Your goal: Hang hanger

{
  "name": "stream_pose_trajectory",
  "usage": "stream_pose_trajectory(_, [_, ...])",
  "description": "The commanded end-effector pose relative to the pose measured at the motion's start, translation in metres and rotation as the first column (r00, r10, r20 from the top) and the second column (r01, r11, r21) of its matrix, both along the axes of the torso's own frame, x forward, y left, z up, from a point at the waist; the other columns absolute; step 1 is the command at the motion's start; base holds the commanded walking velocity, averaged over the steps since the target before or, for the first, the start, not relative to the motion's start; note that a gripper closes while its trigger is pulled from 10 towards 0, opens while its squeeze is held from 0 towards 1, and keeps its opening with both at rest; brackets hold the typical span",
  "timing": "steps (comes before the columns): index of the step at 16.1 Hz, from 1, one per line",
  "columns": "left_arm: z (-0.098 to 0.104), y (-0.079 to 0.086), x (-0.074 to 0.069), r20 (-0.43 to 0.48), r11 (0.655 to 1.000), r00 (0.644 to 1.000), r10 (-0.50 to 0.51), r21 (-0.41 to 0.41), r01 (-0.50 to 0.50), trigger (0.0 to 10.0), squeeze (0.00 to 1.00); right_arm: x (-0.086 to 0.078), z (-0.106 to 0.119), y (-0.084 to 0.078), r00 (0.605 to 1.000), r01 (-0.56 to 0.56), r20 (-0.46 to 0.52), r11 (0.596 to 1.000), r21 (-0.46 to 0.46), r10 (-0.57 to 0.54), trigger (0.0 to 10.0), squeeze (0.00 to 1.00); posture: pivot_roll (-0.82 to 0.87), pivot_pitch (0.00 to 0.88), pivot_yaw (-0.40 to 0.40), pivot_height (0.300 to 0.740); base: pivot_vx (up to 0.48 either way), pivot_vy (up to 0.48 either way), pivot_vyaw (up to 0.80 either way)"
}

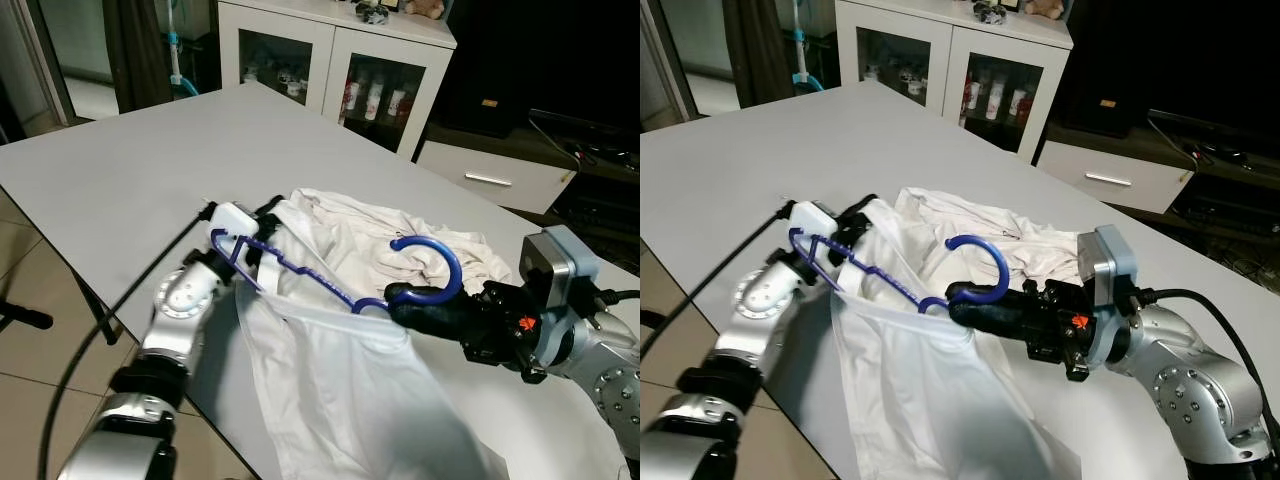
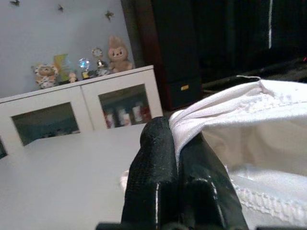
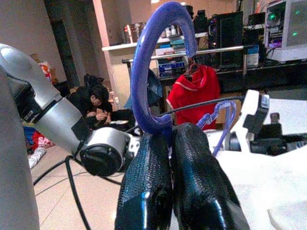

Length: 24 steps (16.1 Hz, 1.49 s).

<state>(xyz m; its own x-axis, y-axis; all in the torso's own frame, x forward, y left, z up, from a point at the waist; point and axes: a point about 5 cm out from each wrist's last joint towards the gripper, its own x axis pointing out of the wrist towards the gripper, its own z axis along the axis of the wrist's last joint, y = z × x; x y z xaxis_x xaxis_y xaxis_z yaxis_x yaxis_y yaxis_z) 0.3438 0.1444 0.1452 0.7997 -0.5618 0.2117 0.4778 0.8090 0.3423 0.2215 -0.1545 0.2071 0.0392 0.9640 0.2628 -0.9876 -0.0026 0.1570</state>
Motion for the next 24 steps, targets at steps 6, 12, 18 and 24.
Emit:
stream_pose_trajectory(6, [-0.012, -0.039, -0.004, -0.087, 0.984, 0.995, -0.051, -0.175, 0.035, 0.0, 0.00, 0.033, 0.004, 0.032, 0.978, 0.199, 0.033, 0.973, 0.116, -0.204, 0.0, 0.00, 0.10, 0.000, -0.079, 0.740, 0.000, 0.000, 0.00])
stream_pose_trajectory(12, [-0.019, -0.047, -0.013, -0.114, 0.981, 0.990, -0.086, -0.183, 0.064, 4.6, 0.00, 0.059, -0.006, 0.037, 0.923, 0.383, 0.007, 0.918, 0.105, -0.386, 0.0, 0.00, 0.12, 0.000, -0.076, 0.740, 0.000, 0.000, 0.00])
stream_pose_trajectory(18, [-0.005, -0.006, -0.005, -0.082, 0.990, 0.996, 0.017, -0.136, -0.029, 10.0, 0.00, 0.039, -0.017, 0.011, 0.970, 0.242, 0.016, 0.969, 0.043, -0.242, 0.0, 0.00, 0.13, 0.000, -0.072, 0.740, 0.000, 0.000, 0.00])
stream_pose_trajectory(24, [0.002, 0.021, -0.001, -0.080, 0.992, 0.994, 0.076, -0.095, -0.083, 10.0, 0.00, 0.027, -0.009, -0.010, 0.986, 0.162, 0.016, 0.986, 0.044, -0.163, 0.0, 0.00, 0.12, 0.000, -0.068, 0.740, 0.000, 0.000, 0.00])
